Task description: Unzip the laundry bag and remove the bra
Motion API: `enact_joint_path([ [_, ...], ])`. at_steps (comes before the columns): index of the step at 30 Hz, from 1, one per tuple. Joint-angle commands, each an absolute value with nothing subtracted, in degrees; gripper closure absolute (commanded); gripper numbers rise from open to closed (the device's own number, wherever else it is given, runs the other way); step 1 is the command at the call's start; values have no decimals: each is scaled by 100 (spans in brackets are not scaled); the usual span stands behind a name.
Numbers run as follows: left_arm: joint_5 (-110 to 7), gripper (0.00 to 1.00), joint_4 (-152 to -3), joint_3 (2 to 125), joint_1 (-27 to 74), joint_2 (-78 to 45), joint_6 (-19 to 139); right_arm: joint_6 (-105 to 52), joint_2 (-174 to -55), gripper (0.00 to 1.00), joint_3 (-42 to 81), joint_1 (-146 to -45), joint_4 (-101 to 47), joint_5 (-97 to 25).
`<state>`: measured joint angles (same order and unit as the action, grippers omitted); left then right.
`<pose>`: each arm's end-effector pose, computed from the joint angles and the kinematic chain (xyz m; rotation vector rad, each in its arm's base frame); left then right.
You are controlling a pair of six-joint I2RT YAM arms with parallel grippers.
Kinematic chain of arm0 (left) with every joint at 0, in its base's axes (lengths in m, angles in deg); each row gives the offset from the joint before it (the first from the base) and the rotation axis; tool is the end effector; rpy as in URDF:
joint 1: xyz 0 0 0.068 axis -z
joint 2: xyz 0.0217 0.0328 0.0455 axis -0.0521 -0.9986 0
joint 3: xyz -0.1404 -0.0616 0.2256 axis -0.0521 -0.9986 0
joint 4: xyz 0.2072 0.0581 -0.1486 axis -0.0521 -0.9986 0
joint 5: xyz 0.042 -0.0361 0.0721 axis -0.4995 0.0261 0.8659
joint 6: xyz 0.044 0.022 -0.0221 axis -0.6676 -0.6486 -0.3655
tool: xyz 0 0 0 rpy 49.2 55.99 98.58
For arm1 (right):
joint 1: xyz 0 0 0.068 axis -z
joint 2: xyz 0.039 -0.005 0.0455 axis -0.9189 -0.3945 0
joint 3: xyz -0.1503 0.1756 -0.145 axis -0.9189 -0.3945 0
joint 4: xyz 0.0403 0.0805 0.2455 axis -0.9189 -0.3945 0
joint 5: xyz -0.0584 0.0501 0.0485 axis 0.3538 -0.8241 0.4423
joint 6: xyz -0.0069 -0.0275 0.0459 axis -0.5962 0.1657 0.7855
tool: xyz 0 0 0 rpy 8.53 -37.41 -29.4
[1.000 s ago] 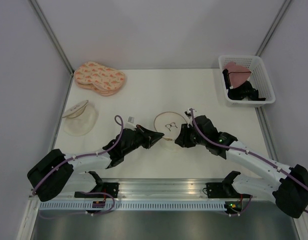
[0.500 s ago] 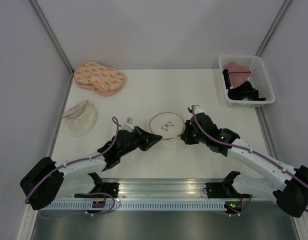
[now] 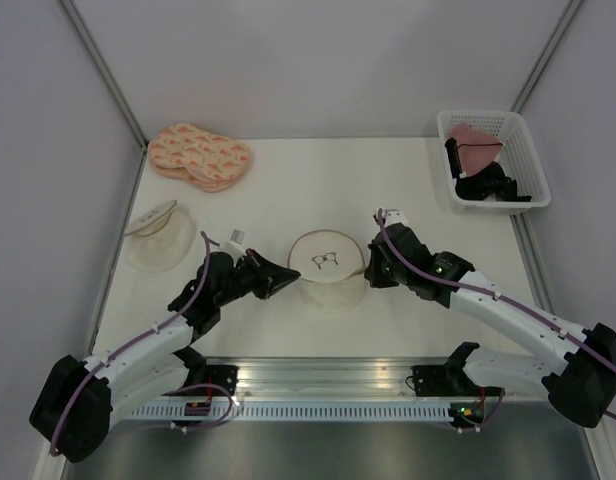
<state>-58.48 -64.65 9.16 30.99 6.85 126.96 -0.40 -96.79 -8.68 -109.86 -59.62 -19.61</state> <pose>0.1577 -0.1177 0.1999 -0.6369 2.1303 -1.4876 0.1690 0.1502 0.2580 -0.1416 2.4467 0.4110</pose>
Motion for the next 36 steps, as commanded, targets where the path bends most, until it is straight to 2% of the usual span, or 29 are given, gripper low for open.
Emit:
enact_joint_path([
  [1, -6026, 98, -7044, 992, 2576, 784, 11994, -254, -9650, 98, -772, -10816, -6987, -723],
  [6, -6720, 98, -6317, 1325, 2259, -135, 11555, -430, -9519, 100, -833, -10816, -6637, -1380],
  [12, -7608, 98, -5413, 2966, 2197, -1980, 11229, -615, -9289, 100, -991, -10816, -6311, -2488],
  [19, -8056, 96, -4807, 4331, 2215, -3406, 11273, -404, -9360, 99, -1430, -10825, -5617, -3385],
  [22, -8136, 65, -4523, 4333, 2232, -3637, 11554, -325, -9518, 99, -1536, -10878, -5283, -3491],
  [23, -8093, 42, -4566, 4271, 2232, -3602, 11589, -307, -9605, 100, -1536, -10887, -5186, -3500],
  [25, -7647, 27, -4750, 3859, 2241, -3375, 11485, -264, -9658, 100, -1510, -10913, -5115, -3483],
  [26, -7461, 16, -5029, 3684, 2250, -2973, 11423, -255, -9693, 100, -1493, -10922, -5080, -3456],
  [27, -7268, 11, -5215, 3351, 2241, -2786, 11370, -254, -9702, 99, -1484, -10922, -5036, -3413],
  [31, -6581, 3, -5822, 2663, 2416, -1688, 11299, -307, -9790, 100, -1326, -10922, -4957, -3395],
  [36, -6229, 1, -6342, 2644, 2978, -1045, 11185, -386, -9782, 100, -1299, -10922, -4650, -3535],
])
